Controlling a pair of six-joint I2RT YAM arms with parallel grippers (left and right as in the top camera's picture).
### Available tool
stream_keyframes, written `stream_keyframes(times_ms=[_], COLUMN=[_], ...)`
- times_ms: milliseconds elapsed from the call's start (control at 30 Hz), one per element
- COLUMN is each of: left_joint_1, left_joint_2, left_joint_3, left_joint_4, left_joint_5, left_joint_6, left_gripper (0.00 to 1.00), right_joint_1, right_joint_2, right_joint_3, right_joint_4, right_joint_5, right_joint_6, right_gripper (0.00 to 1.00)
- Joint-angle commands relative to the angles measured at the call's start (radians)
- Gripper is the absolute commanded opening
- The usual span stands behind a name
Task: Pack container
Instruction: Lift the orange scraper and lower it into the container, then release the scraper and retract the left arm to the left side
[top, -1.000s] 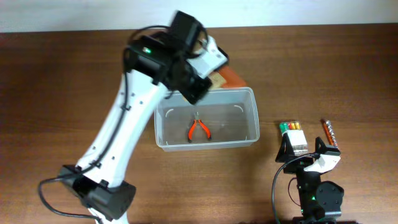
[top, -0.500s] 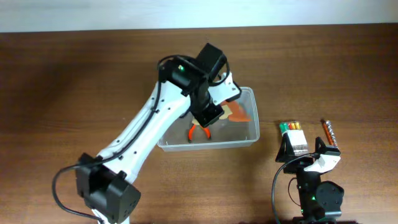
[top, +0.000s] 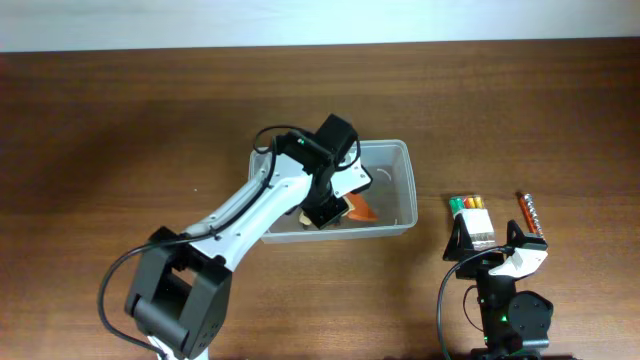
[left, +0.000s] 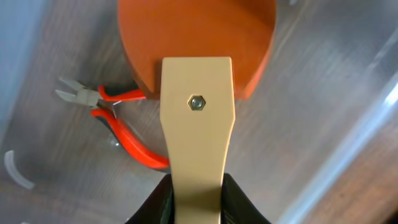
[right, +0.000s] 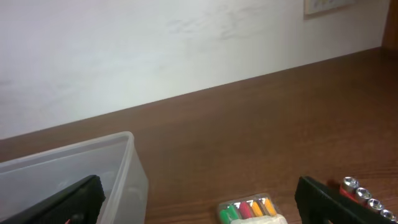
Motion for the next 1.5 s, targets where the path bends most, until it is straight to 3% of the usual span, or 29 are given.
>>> stream_keyframes(times_ms=[0,167,233,267,400,500,633,733,800,967,1233,1467], left_joint_1=[0.0,0.0,0.0,0.0,0.0,0.0,0.017,0.06,0.106,0.271,0.634,0.864], left_joint_2=[-0.005,-0.005,-0.005,-0.005,-0.005,-0.006,-0.008,-0.008,-0.008,-0.008,-0.005,-0.004], left_joint_3=[-0.013,-0.013,-0.013,-0.012,-0.01,0.035,0.248,0.459,0.587,0.777,0.805,0.79], left_joint_4=[0.027,0.082,0.099,0.106,0.115,0.087,-0.021,-0.078,-0.105,-0.106,-0.176,-0.268], left_joint_5=[-0.011,-0.02,-0.033,-0.034,-0.034,-0.034,-0.038,-0.161,-0.277,-0.33,-0.388,-0.349], left_joint_6=[0.016,0.016,0.016,0.016,0.015,0.014,-0.027,-0.217,-0.356,-0.391,-0.566,-0.596], left_gripper=[0.17,0.29,0.68,0.75,0.85,0.86,0.87,0.87,0.95,0.99,0.99,0.99], right_joint_1=[-0.003,-0.003,-0.003,-0.003,-0.003,-0.003,-0.003,-0.003,-0.003,-0.003,-0.003,-0.003], right_joint_2=[-0.006,-0.006,-0.006,-0.006,-0.006,-0.006,-0.006,-0.006,-0.006,-0.006,-0.006,-0.006], right_joint_3=[-0.006,-0.006,-0.006,-0.006,-0.006,-0.006,-0.006,-0.006,-0.006,-0.006,-0.006,-0.006], right_joint_4=[-0.005,-0.005,-0.005,-0.005,-0.005,-0.005,-0.005,-0.005,-0.005,-0.005,-0.005,-0.005], right_joint_5=[0.005,0.005,0.005,0.005,0.005,0.005,0.005,0.005,0.005,0.005,0.005,0.005], right_joint_6=[-0.001,-0.001,-0.001,-0.001,-0.001,-0.001,-0.001,-0.001,-0.001,-0.001,-0.001,-0.001], right_gripper=[0.99,0.99,0.99,0.99,0.99,0.99,0.99,0.99,0.98,0.99,0.99,0.99])
